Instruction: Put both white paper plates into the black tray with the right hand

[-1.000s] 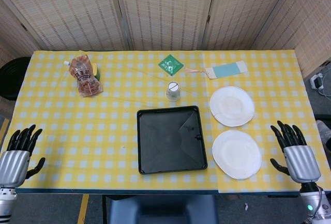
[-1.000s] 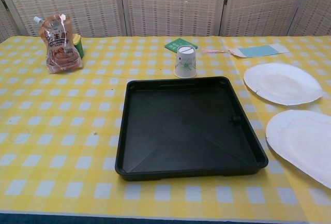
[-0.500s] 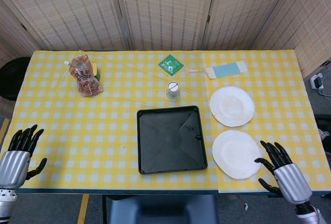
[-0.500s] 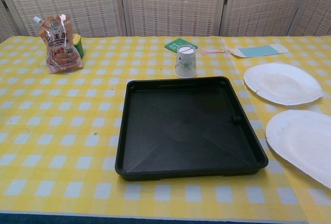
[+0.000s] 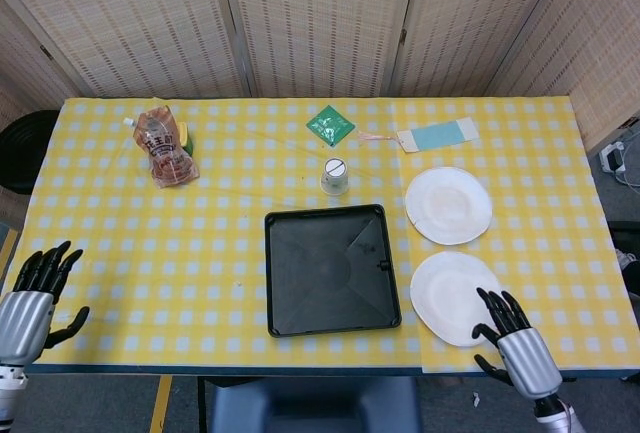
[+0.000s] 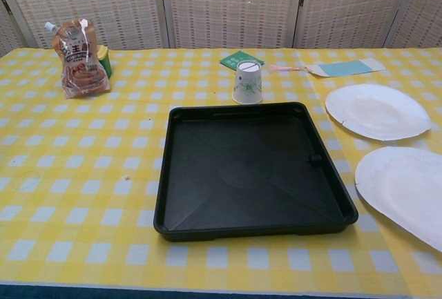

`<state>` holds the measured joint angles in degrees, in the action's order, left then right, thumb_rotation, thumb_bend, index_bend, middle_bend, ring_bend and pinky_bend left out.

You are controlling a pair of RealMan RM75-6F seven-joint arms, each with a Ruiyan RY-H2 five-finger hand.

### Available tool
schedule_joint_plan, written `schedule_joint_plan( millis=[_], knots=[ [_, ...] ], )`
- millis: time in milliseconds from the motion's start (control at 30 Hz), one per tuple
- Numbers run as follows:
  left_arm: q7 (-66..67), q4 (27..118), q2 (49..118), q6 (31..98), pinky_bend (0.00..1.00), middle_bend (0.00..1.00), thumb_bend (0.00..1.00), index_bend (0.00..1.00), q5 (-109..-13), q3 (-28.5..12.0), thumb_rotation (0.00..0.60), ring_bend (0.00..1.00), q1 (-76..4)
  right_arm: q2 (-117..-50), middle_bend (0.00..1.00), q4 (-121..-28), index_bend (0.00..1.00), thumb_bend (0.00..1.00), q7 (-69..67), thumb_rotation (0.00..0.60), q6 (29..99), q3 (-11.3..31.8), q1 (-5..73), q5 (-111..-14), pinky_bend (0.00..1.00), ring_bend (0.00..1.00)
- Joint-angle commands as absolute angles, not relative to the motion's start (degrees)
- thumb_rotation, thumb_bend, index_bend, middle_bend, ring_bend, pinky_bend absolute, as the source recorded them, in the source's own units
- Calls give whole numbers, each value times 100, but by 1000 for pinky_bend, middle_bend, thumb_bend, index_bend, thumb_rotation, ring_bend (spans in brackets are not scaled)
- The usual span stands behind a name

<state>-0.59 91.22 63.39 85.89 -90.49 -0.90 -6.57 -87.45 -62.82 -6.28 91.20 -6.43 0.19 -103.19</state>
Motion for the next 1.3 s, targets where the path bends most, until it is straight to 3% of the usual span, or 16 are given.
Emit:
schedule_joint_plan(
  millis=[33,1300],
  knots=[
    [-81,9134,6310,8589,0,0,384,0,-9078,-68,600,0,-654,-8932,32,-6096,516,247,-549,600,8989,-640,55,-10248,0,0],
    [-63,9146,6311,8528,0,0,385,0,-9137,-19,600,0,-693,-9459,66,-5327,559,291,-857,600,8544,-656,314,-9891,0,0]
  ],
)
